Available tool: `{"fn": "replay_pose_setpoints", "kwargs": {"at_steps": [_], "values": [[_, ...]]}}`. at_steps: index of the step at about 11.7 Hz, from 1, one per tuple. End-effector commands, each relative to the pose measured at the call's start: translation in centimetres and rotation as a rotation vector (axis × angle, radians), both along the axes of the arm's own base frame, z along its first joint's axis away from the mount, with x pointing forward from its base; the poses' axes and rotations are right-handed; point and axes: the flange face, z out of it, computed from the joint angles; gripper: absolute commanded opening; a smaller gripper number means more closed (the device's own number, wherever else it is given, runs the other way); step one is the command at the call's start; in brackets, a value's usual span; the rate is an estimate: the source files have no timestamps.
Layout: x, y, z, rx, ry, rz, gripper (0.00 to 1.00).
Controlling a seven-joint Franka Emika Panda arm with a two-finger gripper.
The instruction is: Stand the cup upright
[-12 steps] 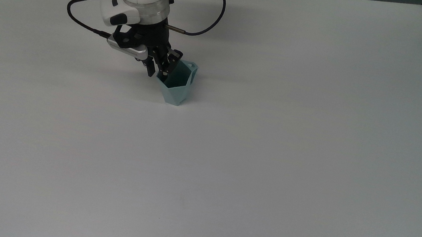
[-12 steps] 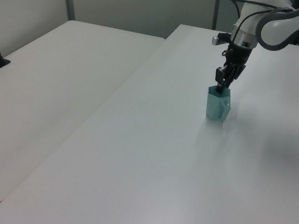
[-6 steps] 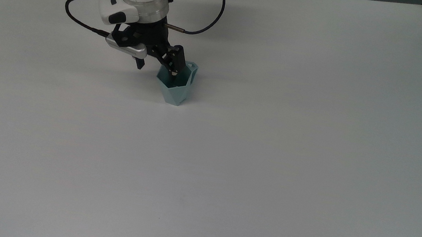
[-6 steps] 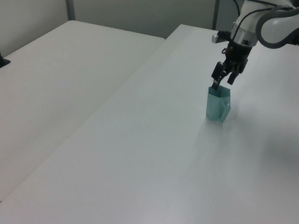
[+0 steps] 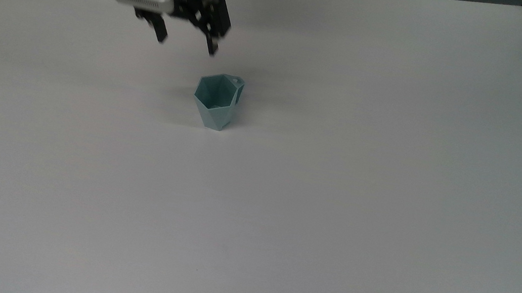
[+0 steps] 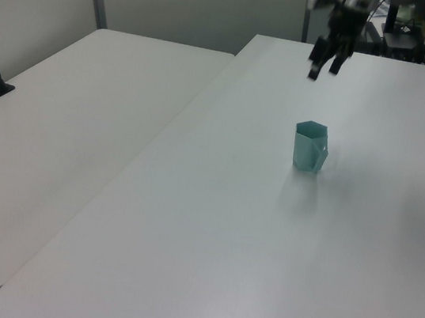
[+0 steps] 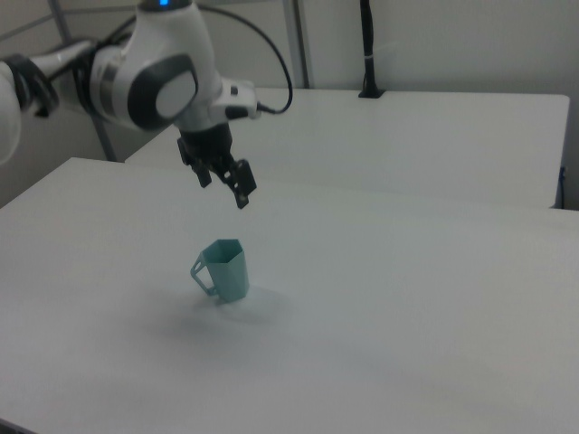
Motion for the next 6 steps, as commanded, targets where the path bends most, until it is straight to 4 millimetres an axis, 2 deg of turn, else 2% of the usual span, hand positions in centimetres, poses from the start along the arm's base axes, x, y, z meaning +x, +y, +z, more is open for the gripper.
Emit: {"fn": "replay_pose_setpoints", "kwargs": {"at_steps": [1, 2, 3, 6], "values": [[-1.9, -5.5, 7.5, -0.058, 0.079, 0.211, 1.00], [-2.7, -7.6, 9.0, -0.075, 0.064, 0.197, 1.00], [-3.3, -8.2, 10.4, -0.074, 0.046, 0.197, 1.00], [-3.4, -8.1, 10.8, -0.074, 0.042, 0.194, 1.00]]}}
